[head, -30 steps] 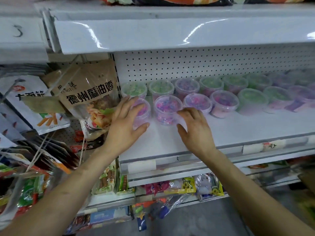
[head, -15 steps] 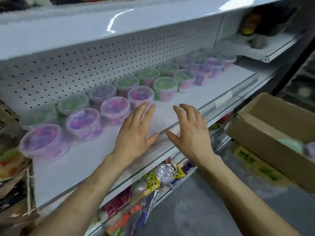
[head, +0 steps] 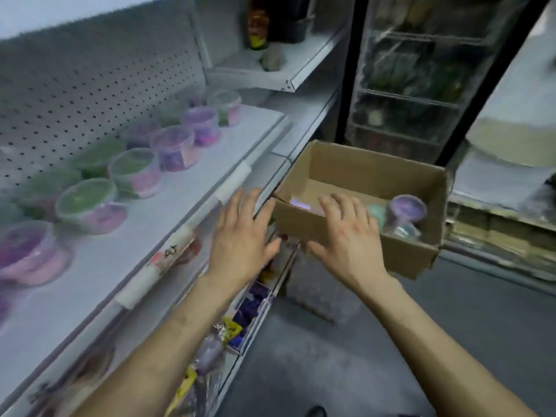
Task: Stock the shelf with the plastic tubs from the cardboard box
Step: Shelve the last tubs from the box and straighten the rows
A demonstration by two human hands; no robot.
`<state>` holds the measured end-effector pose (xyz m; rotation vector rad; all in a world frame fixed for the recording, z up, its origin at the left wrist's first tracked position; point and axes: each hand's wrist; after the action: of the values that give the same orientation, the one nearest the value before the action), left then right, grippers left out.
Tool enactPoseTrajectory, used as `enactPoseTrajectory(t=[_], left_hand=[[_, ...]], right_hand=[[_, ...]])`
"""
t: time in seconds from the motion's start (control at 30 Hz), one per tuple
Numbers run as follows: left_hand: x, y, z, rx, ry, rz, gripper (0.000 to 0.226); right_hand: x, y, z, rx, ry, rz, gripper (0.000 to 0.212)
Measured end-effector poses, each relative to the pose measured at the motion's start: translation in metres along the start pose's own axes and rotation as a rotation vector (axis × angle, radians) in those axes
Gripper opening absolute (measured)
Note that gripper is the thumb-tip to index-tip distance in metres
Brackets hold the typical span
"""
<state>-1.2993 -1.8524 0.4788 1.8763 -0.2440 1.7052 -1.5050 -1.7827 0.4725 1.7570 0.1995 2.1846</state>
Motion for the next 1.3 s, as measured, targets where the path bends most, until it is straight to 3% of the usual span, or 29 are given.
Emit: enactPoseTrajectory(t=[0.37,0.8,1.17,1.3], left_hand=[[-0.076,0.107,-0.048,-0.129,-0.04,0.14,0.067],[-0.172,0.257,-0.045,-0.301,-0.143,0.297,0.077],[-0.238,0.3,-0.069,-0.488,-0.211,0.509,0.081],[-0.259,0.314,-0.082,-0.554,-0.232,0.587,0.082]], right_hand=[[-0.032,0.015,-0.104,-0.303,-0.057,0.087,0.083],[-0.079,0.114,-0.166,-0.591,-0.03,0.157,0.082],[-0.103,0.12,-0.218,-0.749,0.042,0.235,0.077],[-0.114,0.118,-0.238,-0.774,0.066,0.348,0.085]])
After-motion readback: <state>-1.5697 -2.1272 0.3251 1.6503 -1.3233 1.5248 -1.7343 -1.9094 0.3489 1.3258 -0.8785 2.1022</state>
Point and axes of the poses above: each hand's wrist, its own y-axis towards the middle knuckle, its own x-axis out of the back of the hand, z = x × y, and after that the axes turned 3 degrees about y, right-handed
